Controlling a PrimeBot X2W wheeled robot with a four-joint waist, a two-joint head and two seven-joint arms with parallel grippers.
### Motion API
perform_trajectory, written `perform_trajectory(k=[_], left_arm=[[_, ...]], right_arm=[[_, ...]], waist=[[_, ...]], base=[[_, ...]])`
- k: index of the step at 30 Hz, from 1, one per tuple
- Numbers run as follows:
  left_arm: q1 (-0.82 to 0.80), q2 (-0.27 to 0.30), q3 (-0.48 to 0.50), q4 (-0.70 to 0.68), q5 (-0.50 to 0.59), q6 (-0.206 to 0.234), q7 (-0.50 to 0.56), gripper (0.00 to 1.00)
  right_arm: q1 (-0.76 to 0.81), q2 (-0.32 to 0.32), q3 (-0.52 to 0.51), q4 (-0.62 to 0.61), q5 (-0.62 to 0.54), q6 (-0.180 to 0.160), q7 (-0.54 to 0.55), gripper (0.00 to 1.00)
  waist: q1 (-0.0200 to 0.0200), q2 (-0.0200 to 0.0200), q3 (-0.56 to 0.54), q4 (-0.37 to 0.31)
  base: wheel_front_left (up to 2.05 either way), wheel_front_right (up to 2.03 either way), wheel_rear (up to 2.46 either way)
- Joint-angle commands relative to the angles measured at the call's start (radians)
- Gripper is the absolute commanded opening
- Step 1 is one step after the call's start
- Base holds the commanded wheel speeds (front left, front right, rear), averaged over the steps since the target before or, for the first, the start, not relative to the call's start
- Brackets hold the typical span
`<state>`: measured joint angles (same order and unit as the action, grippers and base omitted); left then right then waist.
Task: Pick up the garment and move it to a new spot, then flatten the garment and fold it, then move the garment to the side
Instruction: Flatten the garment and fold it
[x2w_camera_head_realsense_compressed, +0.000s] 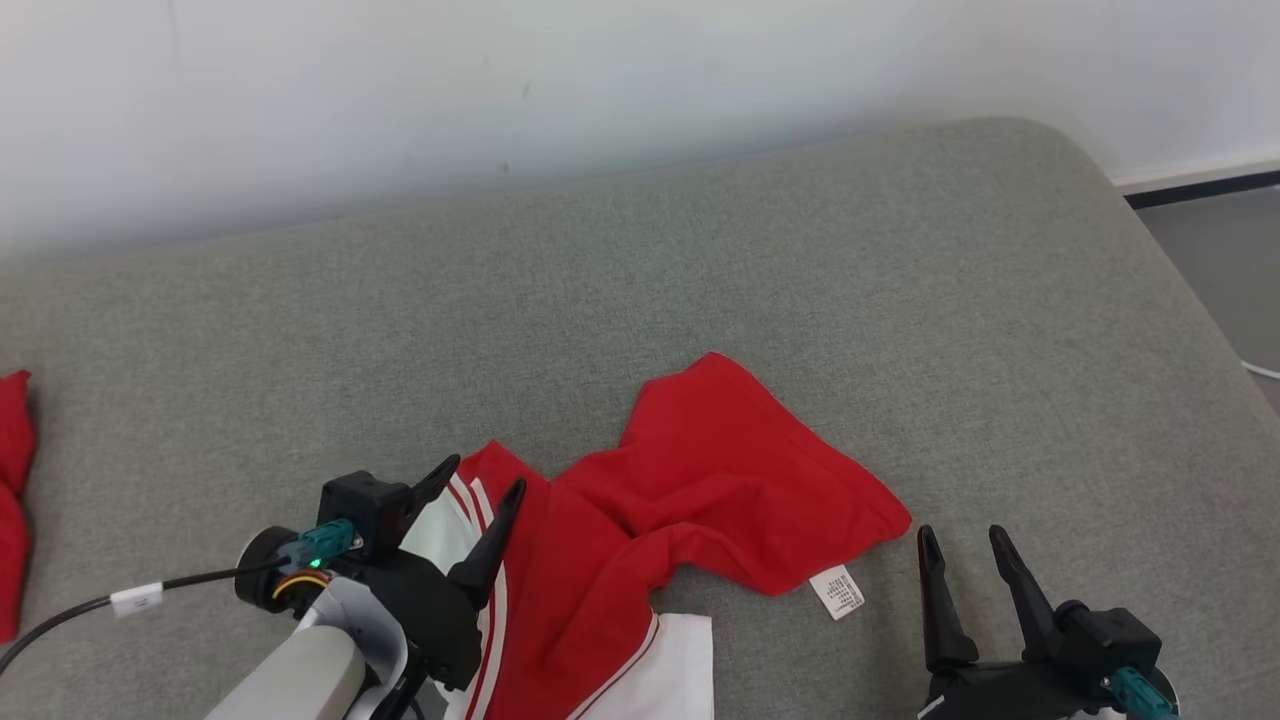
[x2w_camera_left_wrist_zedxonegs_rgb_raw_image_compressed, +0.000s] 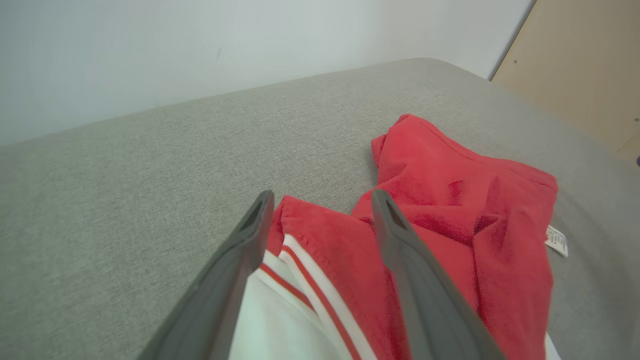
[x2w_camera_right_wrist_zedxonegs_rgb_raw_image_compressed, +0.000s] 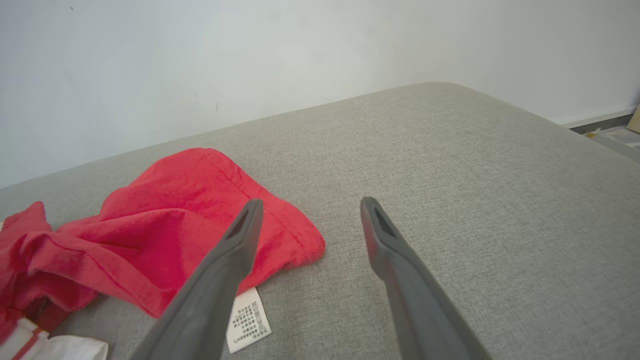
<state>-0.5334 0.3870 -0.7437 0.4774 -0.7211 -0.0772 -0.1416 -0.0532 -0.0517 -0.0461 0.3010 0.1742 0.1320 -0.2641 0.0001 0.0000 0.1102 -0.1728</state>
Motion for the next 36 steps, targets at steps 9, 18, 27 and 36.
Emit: perform_trajectory(k=[9, 18, 27, 36], left_arm=[[-0.079, -0.073, -0.043, 0.227, -0.012, -0.036, 0.018, 1.0], [-0.157, -0.099, -0.067, 0.296, -0.05, -0.054, -0.017, 0.0], [-0.35, -0.008, -0.031, 0.129, -0.105, -0.053, -0.067, 0.0], [-0.383, 0.131, -0.02, 0.092, -0.107, -0.045, -0.046, 0.0]], right_arm=[[-0.028, 0.003, 0.011, 0.007, -0.006, -0.003, 0.0, 1.0], [-0.029, 0.003, 0.003, 0.003, -0.007, -0.002, 0.0, 1.0], [-0.034, 0.003, 0.009, 0.0, 0.005, -0.002, 0.0, 1.0], [-0.03, 0.003, 0.016, -0.001, 0.025, -0.002, 0.0, 1.0]], waist=[[-0.0001, 0.0, 0.031, -0.019], [-0.0001, 0.0, 0.035, -0.027], [-0.0001, 0.0, 0.033, -0.03], [-0.0001, 0.0, 0.043, -0.063]], base=[[0.0, 0.0, 0.0], [0.0, 0.0, 0.0], [0.0, 0.0, 0.0], [0.0, 0.0, 0.0]])
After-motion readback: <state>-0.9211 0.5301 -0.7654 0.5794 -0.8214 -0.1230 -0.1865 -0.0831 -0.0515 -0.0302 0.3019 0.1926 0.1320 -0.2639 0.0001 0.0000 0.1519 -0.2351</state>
